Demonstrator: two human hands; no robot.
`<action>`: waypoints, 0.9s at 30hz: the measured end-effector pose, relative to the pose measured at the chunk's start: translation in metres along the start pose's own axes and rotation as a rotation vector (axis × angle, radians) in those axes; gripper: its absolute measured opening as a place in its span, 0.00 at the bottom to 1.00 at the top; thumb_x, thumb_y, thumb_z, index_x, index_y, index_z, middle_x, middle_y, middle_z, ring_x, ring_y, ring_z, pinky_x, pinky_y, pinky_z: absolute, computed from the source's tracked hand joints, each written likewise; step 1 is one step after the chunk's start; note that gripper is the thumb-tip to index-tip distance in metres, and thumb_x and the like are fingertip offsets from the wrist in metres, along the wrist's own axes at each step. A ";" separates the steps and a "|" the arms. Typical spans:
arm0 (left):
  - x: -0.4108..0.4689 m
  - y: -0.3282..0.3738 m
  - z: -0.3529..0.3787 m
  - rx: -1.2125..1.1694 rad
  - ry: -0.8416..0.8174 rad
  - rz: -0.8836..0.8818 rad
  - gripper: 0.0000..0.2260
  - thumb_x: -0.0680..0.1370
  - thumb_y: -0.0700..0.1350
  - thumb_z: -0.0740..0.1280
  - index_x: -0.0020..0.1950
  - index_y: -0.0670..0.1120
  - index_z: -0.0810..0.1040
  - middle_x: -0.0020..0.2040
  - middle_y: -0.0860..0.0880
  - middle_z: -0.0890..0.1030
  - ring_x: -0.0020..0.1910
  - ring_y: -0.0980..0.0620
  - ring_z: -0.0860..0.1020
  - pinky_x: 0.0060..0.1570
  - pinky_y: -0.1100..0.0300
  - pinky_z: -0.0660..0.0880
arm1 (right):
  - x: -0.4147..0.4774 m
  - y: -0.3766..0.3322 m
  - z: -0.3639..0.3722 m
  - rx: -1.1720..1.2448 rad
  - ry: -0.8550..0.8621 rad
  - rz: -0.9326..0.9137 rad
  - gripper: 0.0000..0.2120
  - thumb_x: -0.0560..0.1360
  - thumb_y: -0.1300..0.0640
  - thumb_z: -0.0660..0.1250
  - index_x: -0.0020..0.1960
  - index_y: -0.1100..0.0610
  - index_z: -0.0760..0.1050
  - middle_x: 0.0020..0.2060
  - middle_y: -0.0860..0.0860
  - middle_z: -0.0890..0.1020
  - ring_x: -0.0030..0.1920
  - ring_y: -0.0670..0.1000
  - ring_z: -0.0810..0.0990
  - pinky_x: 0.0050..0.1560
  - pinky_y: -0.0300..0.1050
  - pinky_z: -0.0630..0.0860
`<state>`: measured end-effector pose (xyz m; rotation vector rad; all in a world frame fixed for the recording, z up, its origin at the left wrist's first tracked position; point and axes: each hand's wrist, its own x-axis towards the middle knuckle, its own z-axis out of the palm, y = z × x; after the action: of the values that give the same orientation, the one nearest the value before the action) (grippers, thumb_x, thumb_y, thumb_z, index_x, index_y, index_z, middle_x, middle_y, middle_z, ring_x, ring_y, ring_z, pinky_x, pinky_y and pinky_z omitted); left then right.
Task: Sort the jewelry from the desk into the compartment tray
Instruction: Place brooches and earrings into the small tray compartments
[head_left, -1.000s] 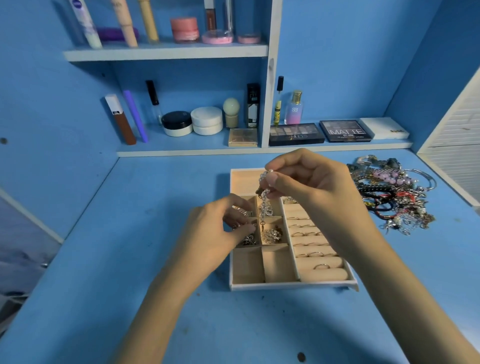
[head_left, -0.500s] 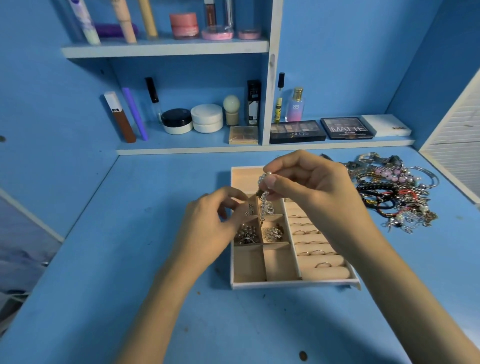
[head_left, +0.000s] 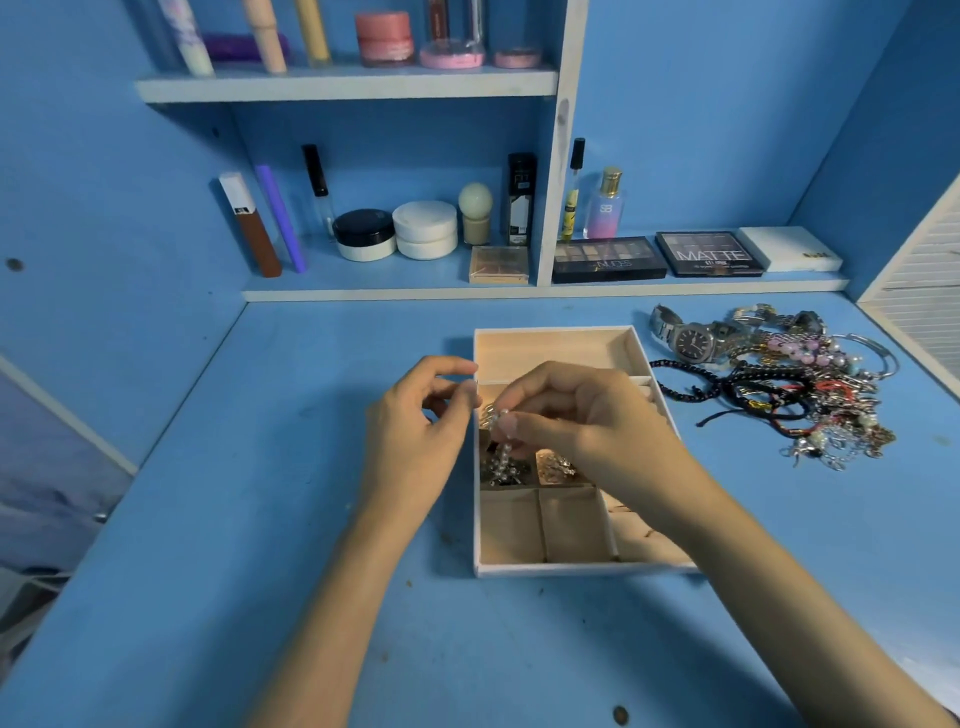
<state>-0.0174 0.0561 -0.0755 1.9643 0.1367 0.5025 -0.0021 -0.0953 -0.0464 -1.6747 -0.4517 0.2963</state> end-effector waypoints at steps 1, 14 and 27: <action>0.000 0.000 0.000 -0.004 0.000 0.000 0.08 0.74 0.39 0.66 0.46 0.52 0.78 0.36 0.54 0.82 0.37 0.54 0.78 0.33 0.68 0.68 | 0.000 0.003 0.001 -0.079 -0.005 -0.006 0.02 0.71 0.63 0.70 0.42 0.57 0.79 0.35 0.52 0.84 0.35 0.48 0.80 0.45 0.45 0.78; -0.001 -0.001 0.000 -0.016 0.004 0.005 0.07 0.75 0.40 0.66 0.45 0.52 0.78 0.36 0.53 0.82 0.37 0.55 0.77 0.33 0.68 0.68 | 0.000 0.017 0.004 -0.906 0.065 -0.251 0.09 0.70 0.57 0.71 0.49 0.49 0.83 0.34 0.38 0.66 0.43 0.46 0.65 0.40 0.35 0.60; -0.007 0.040 0.035 0.083 -0.195 0.155 0.06 0.74 0.44 0.67 0.46 0.55 0.79 0.38 0.58 0.80 0.38 0.61 0.76 0.38 0.70 0.70 | -0.029 0.027 -0.060 -0.640 0.287 -0.186 0.07 0.70 0.59 0.68 0.44 0.51 0.82 0.33 0.45 0.77 0.36 0.39 0.73 0.36 0.27 0.66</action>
<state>-0.0148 0.0067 -0.0540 2.1033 -0.1203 0.4076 0.0023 -0.1639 -0.0661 -2.2339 -0.5118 -0.2561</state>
